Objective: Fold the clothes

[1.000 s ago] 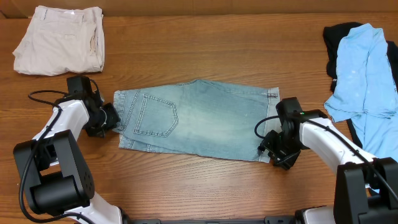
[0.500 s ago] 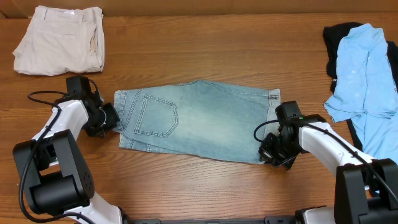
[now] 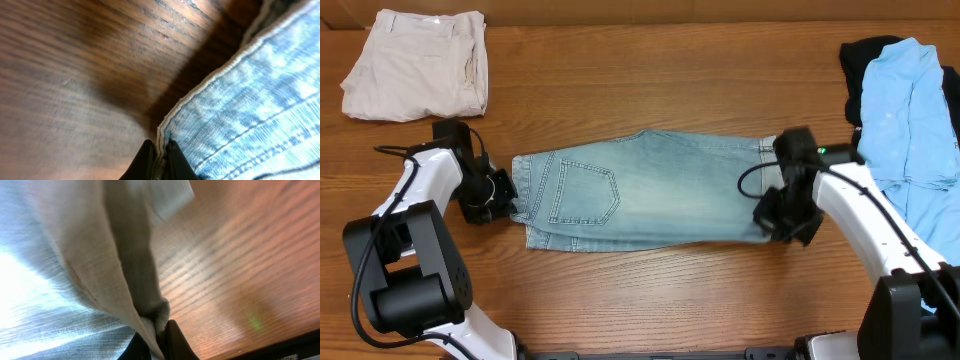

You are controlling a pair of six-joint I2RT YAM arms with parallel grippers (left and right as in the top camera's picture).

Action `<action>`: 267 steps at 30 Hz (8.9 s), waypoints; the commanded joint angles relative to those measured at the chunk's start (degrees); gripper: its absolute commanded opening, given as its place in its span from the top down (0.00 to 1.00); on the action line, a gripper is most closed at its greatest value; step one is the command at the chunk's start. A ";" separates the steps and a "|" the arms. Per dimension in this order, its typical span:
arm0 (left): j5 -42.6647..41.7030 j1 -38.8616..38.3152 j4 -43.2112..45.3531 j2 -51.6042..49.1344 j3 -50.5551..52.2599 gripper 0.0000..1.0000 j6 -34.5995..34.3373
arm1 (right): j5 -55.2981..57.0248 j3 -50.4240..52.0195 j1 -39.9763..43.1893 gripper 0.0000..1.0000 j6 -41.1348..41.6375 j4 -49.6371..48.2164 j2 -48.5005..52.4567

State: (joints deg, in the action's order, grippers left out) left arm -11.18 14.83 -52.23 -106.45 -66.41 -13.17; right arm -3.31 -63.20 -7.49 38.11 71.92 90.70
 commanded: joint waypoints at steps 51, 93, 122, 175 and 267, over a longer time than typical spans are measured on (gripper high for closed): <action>-10.93 -6.60 26.36 7.80 -5.70 0.96 3.93 | 10.78 -31.26 7.10 0.96 -14.14 -23.96 12.41; -8.66 -6.75 -7.85 4.87 -5.38 0.96 6.14 | 4.55 -19.12 8.26 0.94 -10.47 5.84 12.41; -3.69 -6.49 -13.03 4.90 -5.51 0.25 6.78 | 5.77 -14.86 8.26 0.00 -10.47 4.63 12.41; -0.90 -10.21 10.64 4.55 9.70 0.96 5.40 | -2.36 4.00 7.67 0.96 -5.09 -20.92 12.41; -11.87 1.53 -4.31 -16.74 -11.02 0.96 11.98 | 3.67 -13.70 21.99 0.00 -11.34 -23.28 12.39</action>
State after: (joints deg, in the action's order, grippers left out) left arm -35.11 16.19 -55.31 -120.75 -76.47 4.19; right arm 0.23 -75.44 14.59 26.94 48.90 103.46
